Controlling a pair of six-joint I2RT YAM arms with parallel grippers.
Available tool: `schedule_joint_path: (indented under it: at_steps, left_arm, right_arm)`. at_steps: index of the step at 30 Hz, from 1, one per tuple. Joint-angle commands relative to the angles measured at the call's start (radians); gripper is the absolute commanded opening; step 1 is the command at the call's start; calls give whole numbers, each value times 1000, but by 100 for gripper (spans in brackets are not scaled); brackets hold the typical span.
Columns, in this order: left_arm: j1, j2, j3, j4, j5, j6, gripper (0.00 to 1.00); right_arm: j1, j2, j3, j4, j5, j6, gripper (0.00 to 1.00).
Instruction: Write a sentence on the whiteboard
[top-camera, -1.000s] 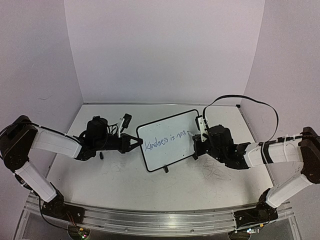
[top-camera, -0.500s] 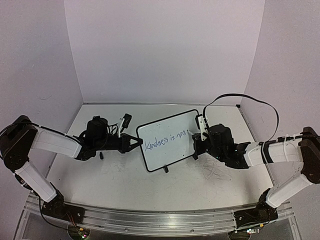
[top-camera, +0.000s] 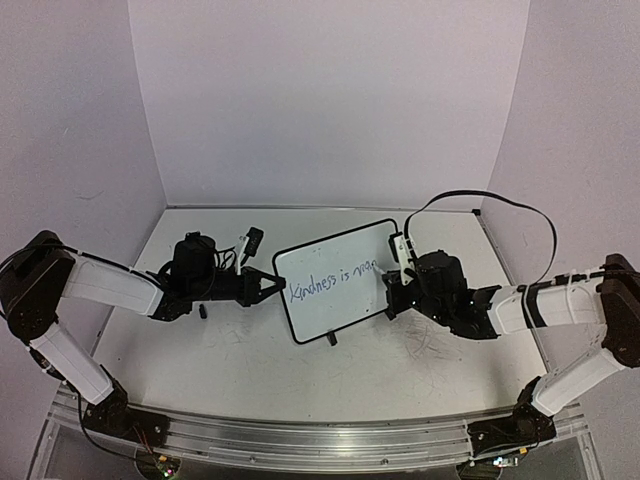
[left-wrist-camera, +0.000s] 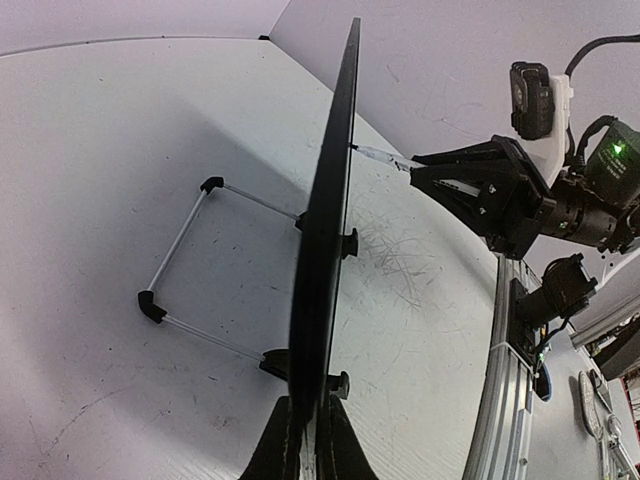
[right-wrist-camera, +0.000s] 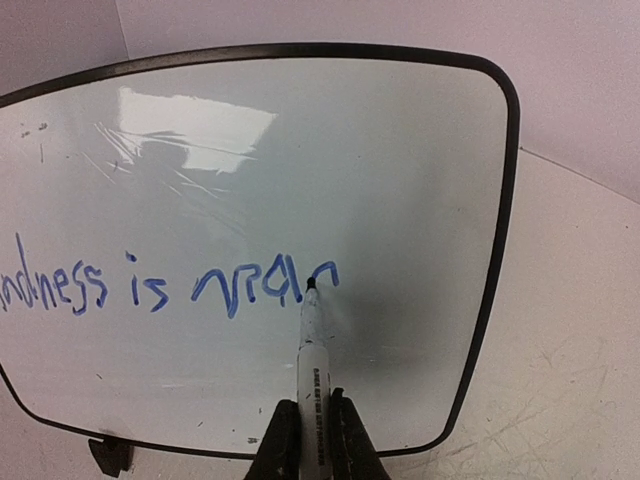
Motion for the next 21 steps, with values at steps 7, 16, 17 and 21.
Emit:
schedule_joint_path:
  at_steps: [7,16,17,21]
  left_arm:
    - [1,6,17,-51,-9,33,0]
    - [1,-2,13,-50,-12,31,0]
    - [1,-1,14,-50,-11,31,0]
    - [0,1,18,-51,-9,31,0]
  right_arm:
    - [4,-11,-8,-26,51,27,0]
    - [4,-3,16,-13,78,20,0]
    - [3,-2,19,-5,75,16,0]
    - [3,3,35,22,63,-1,0]
